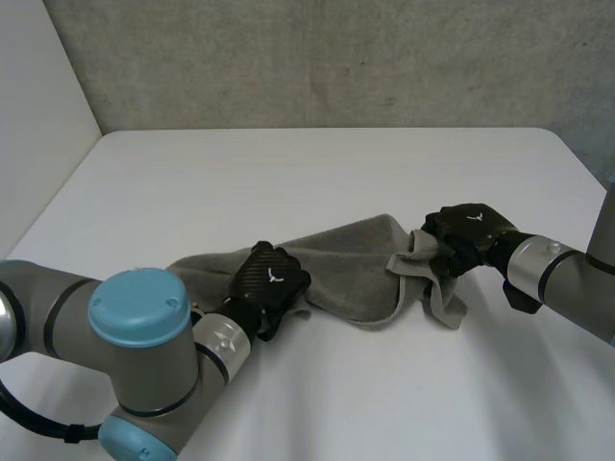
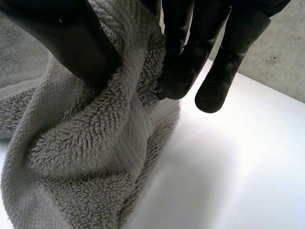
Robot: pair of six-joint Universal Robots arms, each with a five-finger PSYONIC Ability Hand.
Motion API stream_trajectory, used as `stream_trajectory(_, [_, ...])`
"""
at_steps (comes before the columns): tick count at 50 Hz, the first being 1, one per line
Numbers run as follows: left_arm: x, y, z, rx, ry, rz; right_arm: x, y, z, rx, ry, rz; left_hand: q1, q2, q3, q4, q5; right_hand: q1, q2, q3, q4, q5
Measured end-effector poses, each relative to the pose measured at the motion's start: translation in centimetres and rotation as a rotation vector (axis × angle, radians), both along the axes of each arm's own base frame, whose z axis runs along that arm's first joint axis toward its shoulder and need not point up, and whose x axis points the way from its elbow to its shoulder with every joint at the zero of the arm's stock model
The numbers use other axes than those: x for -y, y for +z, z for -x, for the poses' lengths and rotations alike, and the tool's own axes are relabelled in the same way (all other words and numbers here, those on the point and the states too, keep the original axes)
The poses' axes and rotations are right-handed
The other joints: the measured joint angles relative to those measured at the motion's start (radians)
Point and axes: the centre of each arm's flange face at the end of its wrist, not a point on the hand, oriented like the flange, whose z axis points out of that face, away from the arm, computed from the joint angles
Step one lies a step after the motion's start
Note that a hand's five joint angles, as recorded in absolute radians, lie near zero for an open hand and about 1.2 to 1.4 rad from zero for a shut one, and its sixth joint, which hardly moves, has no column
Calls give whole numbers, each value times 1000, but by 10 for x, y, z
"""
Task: Fold the towel.
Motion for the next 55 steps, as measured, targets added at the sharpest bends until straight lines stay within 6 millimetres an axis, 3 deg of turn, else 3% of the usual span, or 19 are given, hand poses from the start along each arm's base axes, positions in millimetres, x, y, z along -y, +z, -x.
stream_trajectory(2, [0,-1,1,0,-3,-1,0,0,0,0,0,0,181,185,190,190,191,0,0,0,0,0])
stream_trajectory(4, [1,0,2,-3,-3,2,0,1,0,0,-1,2,230,240,249,244,249,0,0,0,0,0])
stream_trajectory(11, [13,23,0,-67,29,45,4,14,1,9,-7,34,247,254,272,254,273,0,0,0,0,0])
stream_trajectory(15, [31,62,-13,-200,105,84,7,40,4,24,-12,88,251,254,274,254,273,0,0,0,0,0])
stream_trajectory(18, [51,113,-40,-423,207,101,8,80,14,36,-40,158,251,254,274,254,274,5,0,0,0,0])
stream_trajectory(20, [59,136,-56,-554,251,91,8,101,24,35,-65,178,251,254,275,254,274,5,0,0,0,0])
stream_trajectory(24, [69,156,-83,-740,317,27,3,124,39,3,-87,151,251,254,275,254,275,5,0,0,0,0])
stream_trajectory(28, [72,150,-98,-799,375,-71,-10,125,44,-82,-40,91,251,254,275,254,278,5,0,0,0,0])
stream_trajectory(32, [75,129,-100,-773,416,-165,-22,114,38,-191,61,68,251,254,275,254,278,5,0,0,0,0])
stream_trajectory(36, [87,103,-95,-729,443,-241,-27,105,17,-270,193,138,251,254,276,254,278,5,0,0,0,0])
stream_trajectory(40, [105,98,-88,-729,441,-240,-20,106,-3,-282,249,279,251,255,277,255,278,5,0,0,0,0])
stream_trajectory(44, [139,130,-78,-812,401,-118,6,126,-25,-247,232,611,256,259,279,257,278,5,0,0,0,0])
stream_trajectory(47, [158,171,-75,-911,362,5,24,155,-38,-170,181,892,256,259,279,257,278,8,0,0,0,0])
stream_trajectory(48, [164,190,-75,-960,345,58,29,174,-42,-113,152,1017,256,259,279,257,278,8,0,0,0,0])
stream_trajectory(52, [171,254,-82,-1143,273,230,29,229,-44,100,88,1267,256,259,279,257,278,8,0,0,0,0])
stream_trajectory(55, [167,286,-89,-1240,223,310,24,252,-40,243,86,1292,256,259,280,257,278,8,0,0,0,0])
